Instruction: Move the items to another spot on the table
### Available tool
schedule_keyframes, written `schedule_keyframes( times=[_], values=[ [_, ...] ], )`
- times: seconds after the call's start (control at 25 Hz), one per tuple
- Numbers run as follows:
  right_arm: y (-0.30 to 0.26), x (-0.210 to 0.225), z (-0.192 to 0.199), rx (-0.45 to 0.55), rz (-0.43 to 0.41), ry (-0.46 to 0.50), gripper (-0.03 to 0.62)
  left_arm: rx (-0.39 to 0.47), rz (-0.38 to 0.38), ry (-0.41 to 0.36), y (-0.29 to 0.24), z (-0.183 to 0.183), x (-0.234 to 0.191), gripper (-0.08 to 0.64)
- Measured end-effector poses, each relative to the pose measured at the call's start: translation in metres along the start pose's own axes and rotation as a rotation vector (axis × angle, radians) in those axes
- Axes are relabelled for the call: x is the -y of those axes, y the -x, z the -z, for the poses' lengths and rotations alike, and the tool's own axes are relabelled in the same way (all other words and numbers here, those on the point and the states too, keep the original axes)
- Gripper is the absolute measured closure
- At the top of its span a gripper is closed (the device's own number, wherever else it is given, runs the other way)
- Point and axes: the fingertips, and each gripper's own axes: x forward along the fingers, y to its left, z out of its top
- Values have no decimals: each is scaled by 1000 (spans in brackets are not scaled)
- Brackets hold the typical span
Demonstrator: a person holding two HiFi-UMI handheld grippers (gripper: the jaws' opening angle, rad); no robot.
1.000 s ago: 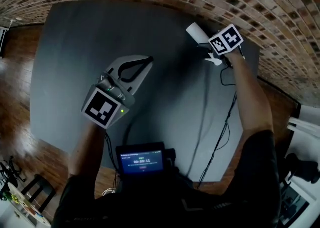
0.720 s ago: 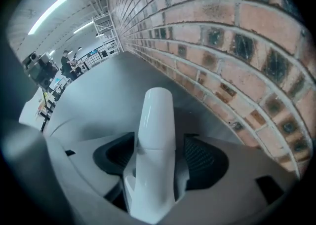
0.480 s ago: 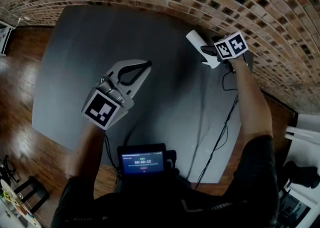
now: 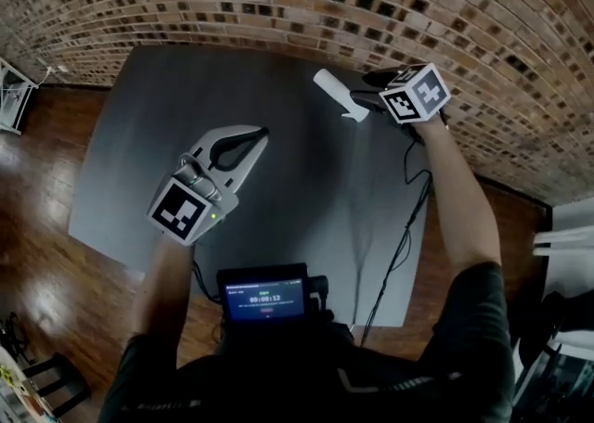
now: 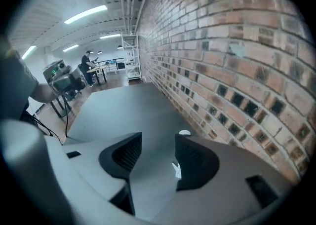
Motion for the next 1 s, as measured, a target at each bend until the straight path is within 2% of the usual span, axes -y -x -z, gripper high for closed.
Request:
schedule_keyframes(
  times=[0.04, 0.12, 0.24, 0.32, 0.4, 0.48, 0.68, 1.0],
  values=[
    [18, -12, -5, 34, 1, 12, 370, 10, 0, -3, 3, -12, 10, 557],
    [51, -37, -11, 81, -1, 40, 425, 23, -4, -22, 8, -35, 30, 557],
    [92, -74, -6, 109, 2, 73, 425, 33, 0, -61, 13, -62, 65, 557],
    [121, -99, -3, 151, 6, 94, 500, 47, 7, -56, 16, -79, 91, 557],
    [150, -123, -2, 212, 22, 122, 503, 54, 22, -37, 23, -95, 117, 557],
    [176, -148, 2, 255, 45, 161, 546, 71, 31, -26, 30, -108, 140, 557],
    [226, -200, 24, 313, 50, 182, 546, 105, 25, -37, 43, -132, 185, 557],
    [285, -247, 59, 378, 104, 170, 548, 105, 54, -35, 52, -160, 237, 557]
  ],
)
